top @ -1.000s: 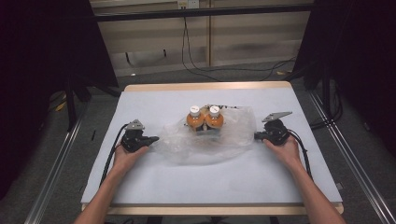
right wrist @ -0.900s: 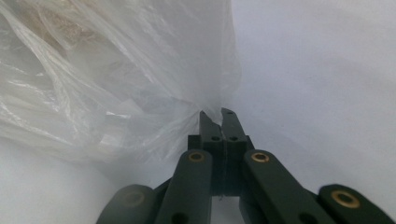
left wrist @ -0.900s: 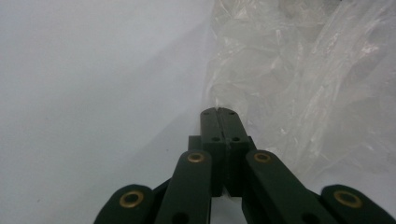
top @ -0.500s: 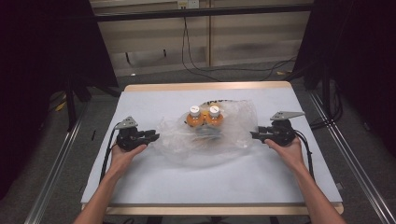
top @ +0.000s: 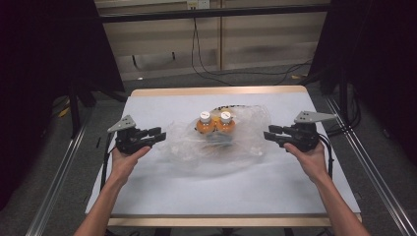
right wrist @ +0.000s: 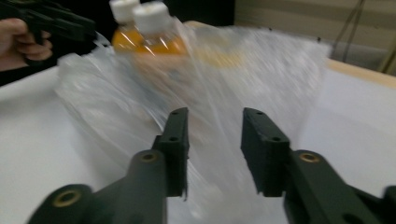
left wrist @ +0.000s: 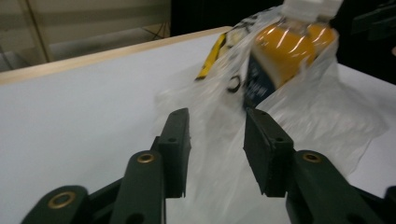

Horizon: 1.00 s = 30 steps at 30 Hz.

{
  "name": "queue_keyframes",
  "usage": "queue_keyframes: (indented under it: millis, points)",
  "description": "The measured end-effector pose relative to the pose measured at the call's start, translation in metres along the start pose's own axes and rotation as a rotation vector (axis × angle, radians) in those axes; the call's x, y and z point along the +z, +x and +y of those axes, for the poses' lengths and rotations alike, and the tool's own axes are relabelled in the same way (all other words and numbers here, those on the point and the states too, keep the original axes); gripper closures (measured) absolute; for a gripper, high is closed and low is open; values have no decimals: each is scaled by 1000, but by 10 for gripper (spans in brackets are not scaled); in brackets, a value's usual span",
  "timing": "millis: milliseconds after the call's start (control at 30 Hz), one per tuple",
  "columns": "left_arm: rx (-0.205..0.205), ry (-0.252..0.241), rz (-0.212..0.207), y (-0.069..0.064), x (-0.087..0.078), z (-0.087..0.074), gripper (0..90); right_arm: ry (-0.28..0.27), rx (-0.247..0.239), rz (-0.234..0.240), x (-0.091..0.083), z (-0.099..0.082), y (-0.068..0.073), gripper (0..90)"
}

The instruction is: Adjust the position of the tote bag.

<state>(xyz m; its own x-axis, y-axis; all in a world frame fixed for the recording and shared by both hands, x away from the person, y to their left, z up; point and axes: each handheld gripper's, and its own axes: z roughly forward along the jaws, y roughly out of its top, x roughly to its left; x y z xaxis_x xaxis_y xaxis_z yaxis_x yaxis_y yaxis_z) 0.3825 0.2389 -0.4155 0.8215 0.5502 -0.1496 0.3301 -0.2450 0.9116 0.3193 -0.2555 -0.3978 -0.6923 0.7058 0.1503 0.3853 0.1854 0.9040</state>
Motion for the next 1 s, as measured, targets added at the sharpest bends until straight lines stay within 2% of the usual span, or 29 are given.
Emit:
queue_keyframes:
  millis: [167,233,400,533,567,600,633,667,733,767,833,900,1000]
  points:
    - [105,50,-36,-17,30,25,770,-19,-51,62,23,33,11,882]
    - [127,71,-45,-18,41,32,791,-11,-73,67,33,43,14,900]
    - [111,107,-40,-12,64,40,821,24,-75,67,62,56,12,900]
    - [105,154,-63,-14,79,34,824,57,-58,70,82,52,10,900]
    - [127,181,-63,-16,83,31,824,63,-55,75,87,50,9,900]
    - [115,181,-72,-17,85,29,822,69,-55,66,91,47,9,900]
    - [126,199,-71,-17,87,26,823,68,-47,58,92,45,8,900]
    - [113,201,-74,-18,89,22,821,69,-34,56,93,43,5,900]
    - [114,216,-74,-17,92,18,820,93,-27,55,95,37,2,900]
    - [100,213,-76,-17,93,15,819,115,-33,48,97,33,1,900]
    - [96,213,-81,-17,95,11,819,148,-36,36,102,26,0,900]
    - [118,237,-75,-18,97,7,819,176,-32,33,107,16,-2,900]
    - [126,273,-72,-19,101,3,816,216,-30,25,116,5,-5,900]
